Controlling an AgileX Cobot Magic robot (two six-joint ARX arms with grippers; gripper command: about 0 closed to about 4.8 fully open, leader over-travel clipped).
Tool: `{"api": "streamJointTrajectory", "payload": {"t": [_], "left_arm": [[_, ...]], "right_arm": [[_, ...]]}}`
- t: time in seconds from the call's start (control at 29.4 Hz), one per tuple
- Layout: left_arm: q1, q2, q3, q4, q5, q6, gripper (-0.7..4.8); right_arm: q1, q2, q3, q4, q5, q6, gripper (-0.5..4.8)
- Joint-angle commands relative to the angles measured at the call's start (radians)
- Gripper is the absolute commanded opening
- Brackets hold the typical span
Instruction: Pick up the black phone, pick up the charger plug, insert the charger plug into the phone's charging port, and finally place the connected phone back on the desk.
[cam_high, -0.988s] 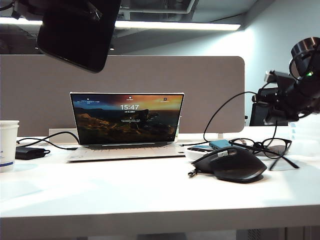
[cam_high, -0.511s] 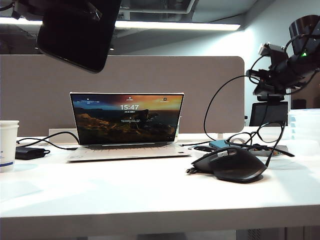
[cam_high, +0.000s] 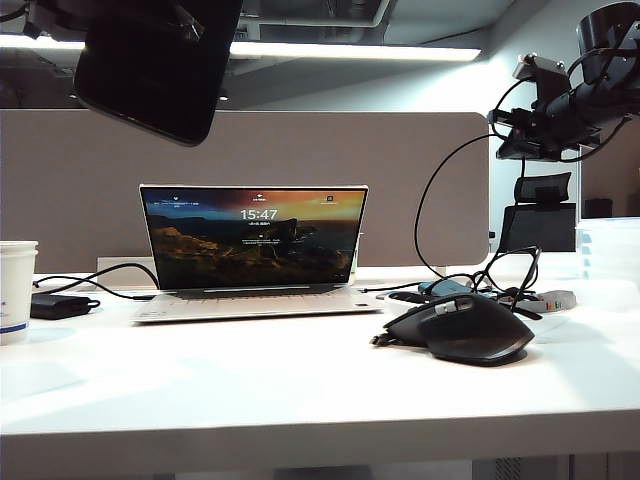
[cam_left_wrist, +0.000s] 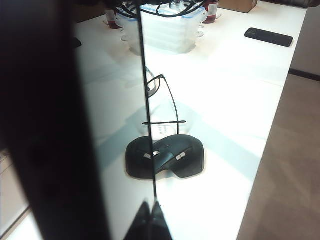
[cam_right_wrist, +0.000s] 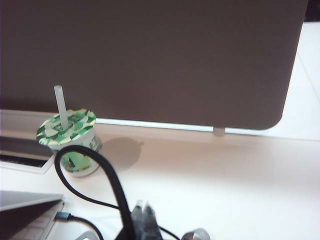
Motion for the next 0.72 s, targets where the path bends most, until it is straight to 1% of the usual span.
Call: {"api": "streamJointTrajectory", "payload": {"t": [0.03, 0.72], "left_arm": [[-0.001, -0.006, 0.014, 0.035, 0.005, 0.003, -0.06], [-0.001, -0.005, 0.014, 0.035, 0.005, 0.003, -0.06]], "right_arm": [[0.0, -0.016, 0.006, 0.072, -0.002, 0.001, -0.06], [0.003, -0.052, 0.007, 0.315, -0.002, -0.001, -0.06]]}}
